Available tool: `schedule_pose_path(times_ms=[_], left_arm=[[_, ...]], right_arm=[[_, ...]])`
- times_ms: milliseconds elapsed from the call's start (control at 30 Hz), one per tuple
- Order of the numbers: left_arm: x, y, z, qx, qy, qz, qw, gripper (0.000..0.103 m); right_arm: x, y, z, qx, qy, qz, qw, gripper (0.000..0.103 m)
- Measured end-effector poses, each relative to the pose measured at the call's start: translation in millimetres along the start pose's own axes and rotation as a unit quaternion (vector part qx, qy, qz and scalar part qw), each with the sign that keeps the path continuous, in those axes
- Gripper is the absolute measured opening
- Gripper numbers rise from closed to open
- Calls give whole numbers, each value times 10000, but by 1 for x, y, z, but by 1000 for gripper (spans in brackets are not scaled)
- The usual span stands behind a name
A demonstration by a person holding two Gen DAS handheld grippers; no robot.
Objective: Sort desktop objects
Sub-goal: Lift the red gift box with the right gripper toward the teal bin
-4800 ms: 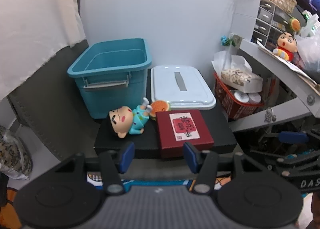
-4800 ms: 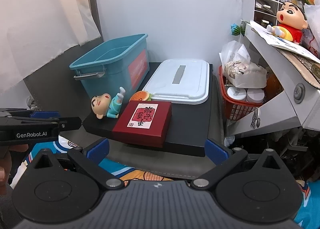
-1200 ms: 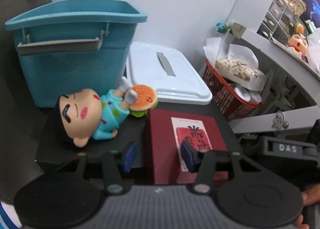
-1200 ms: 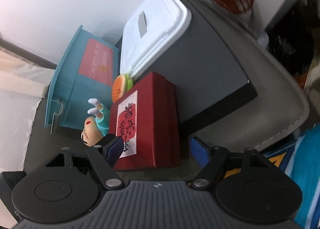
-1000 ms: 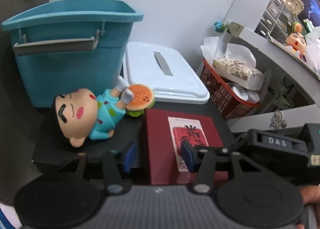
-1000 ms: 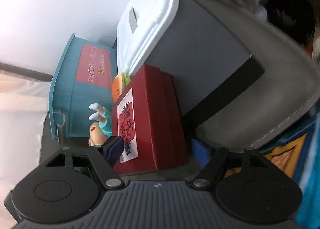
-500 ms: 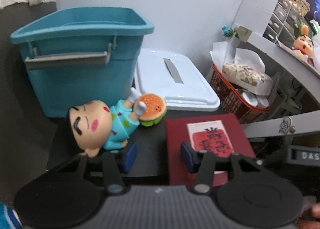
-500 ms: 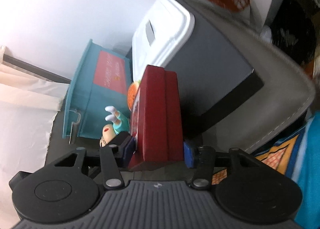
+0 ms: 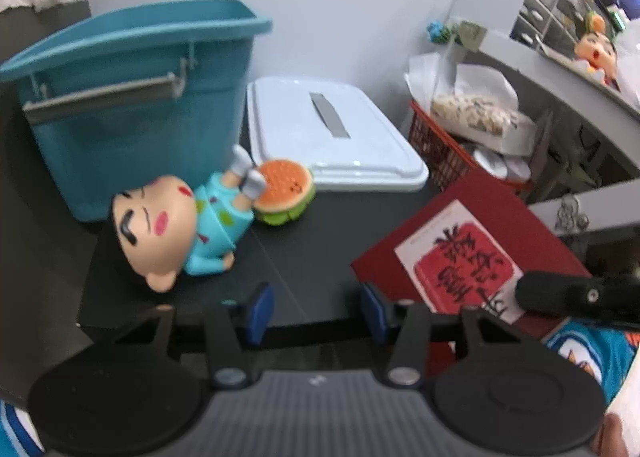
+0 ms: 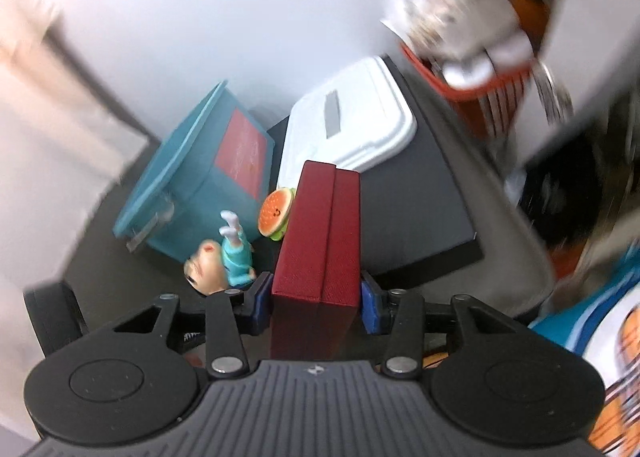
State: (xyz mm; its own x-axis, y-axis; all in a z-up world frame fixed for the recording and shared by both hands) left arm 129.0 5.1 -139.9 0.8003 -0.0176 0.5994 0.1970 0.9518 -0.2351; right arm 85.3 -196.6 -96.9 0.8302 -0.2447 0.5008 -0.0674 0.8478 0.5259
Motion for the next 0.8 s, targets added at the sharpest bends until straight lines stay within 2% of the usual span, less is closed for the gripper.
schedule_pose_path(times_ms=[167, 300, 800], left_arm=[[-1, 5, -4, 4, 31, 65, 10000, 50], [0, 6, -5, 12, 11, 44, 10000, 50], [4, 7, -2, -163, -39, 115, 9998, 50]], right_arm=[[0, 8, 0, -196, -1, 485, 9986, 48], [0, 12, -12, -24, 162, 486, 9987, 49], [6, 17, -30, -176, 243, 816, 9962, 46]])
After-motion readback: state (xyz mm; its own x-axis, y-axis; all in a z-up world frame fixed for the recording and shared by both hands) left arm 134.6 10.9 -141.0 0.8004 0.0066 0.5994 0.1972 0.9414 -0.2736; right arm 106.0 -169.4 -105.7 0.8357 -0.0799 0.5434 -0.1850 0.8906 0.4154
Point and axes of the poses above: each gripper's, at about its wrist camera, not at the fingertips, and z roughly against the way its jaws point, y to its left, x to its top, the point moved 2 cm from there along -z, roughly the way its jaws point, and after that the axes turned 7 degrees about y, right-handed, at the moved point
